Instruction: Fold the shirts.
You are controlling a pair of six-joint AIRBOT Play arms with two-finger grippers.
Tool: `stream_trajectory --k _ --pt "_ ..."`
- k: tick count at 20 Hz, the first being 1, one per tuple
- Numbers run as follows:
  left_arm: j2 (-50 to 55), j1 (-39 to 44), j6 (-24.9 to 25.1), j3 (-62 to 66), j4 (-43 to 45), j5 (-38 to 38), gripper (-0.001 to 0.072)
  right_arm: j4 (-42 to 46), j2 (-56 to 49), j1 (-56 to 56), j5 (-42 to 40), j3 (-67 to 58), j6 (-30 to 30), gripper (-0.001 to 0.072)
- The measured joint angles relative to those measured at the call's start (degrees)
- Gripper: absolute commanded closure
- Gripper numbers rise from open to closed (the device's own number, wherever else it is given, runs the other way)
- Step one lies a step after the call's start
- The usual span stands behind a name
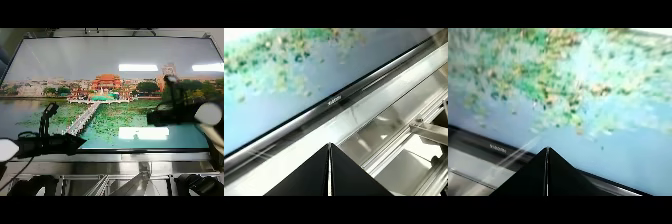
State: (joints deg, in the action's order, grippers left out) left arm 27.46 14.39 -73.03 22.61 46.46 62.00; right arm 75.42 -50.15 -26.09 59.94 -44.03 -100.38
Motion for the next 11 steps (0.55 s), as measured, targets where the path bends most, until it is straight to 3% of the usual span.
stream_trajectory --k 4,11 --pt "-9.9 1.5 -3.7 -6.2 1.2 -3.7 0.0691 0.2 3.1 -4.0 -6.4 7.9 0.2 0.0688" --pt "-22.9 2.0 -6.8 -11.6 1.8 -6.6 0.0694 0.0 4.0 -5.3 -8.6 10.5 0.1 0.0688"
